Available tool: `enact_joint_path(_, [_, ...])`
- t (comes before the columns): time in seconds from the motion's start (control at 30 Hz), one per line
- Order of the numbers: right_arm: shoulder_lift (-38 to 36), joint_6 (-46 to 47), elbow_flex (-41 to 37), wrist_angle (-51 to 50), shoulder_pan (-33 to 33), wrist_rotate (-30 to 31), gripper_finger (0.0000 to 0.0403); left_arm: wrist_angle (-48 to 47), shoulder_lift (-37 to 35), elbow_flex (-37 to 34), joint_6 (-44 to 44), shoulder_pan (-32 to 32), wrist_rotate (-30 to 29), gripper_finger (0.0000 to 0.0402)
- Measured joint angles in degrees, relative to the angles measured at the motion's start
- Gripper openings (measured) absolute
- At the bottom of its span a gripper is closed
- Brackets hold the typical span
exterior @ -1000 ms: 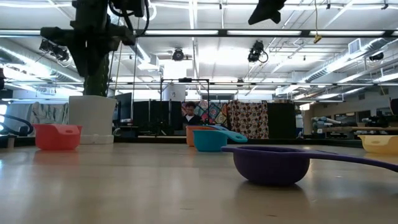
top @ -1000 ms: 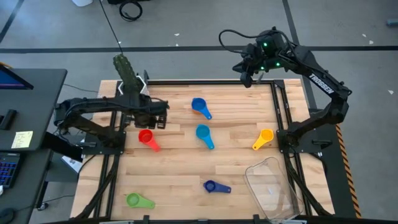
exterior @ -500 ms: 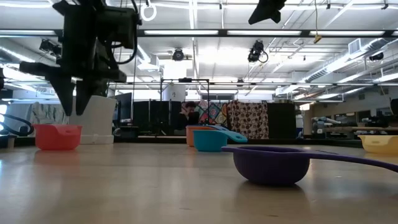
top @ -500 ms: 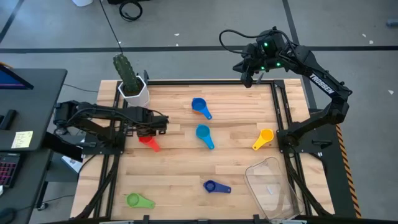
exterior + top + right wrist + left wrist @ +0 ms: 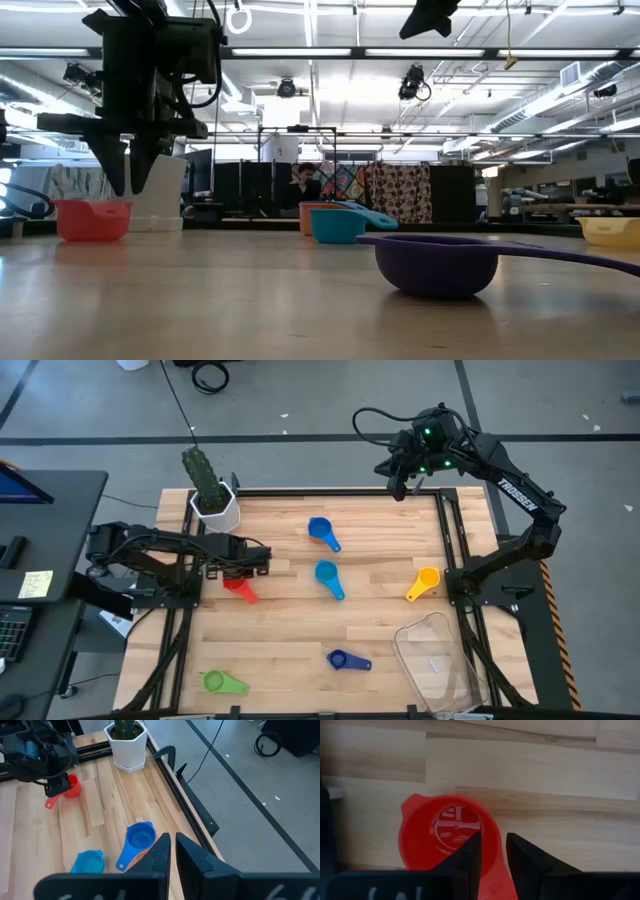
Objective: Nest measuring cups in basket
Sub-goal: Stack the red measuring cup on top of the blue measuring cup
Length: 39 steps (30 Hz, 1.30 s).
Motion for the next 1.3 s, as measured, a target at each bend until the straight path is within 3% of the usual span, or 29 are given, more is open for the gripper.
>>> enact_joint_path(0.27, [0.0, 0.0, 0.0, 0.0, 0.0, 0.0, 0.0032, 0.0, 0.6, 0.0, 0.0, 0.0, -1.0, 0.0094])
enact_joint_path(0.73, [0.0, 0.0, 0.0, 0.4, 0.0, 0.0, 0.0032, 2.5, 9.2, 0.0, -1.0, 0.0, -0.1, 0.0094])
enact_joint_path(0.9, [0.0, 0.0, 0.0, 1.6, 0.0, 0.1, 0.0032, 2.9, 11.8, 0.0, -0.8, 0.1, -2.7, 0.0093])
enact_joint_path(1.0, [0.0, -0.1, 0.0, 1.9, 0.0, 0.1, 0.0032, 2.9, 12.8, 0.0, -0.3, 0.4, -3.1, 0.0078])
enact_joint_path(1.17, [0.0, -1.4, 0.0, 1.9, 0.0, 0.1, 0.0032, 2.9, 12.9, 0.0, 1.5, 0.5, -3.1, 0.0015])
enact_joint_path(1.3, [0.0, -1.5, 0.0, 1.8, -0.1, 0.1, 0.0032, 3.0, 12.6, 0.3, 1.5, 0.5, -2.5, 0.0014])
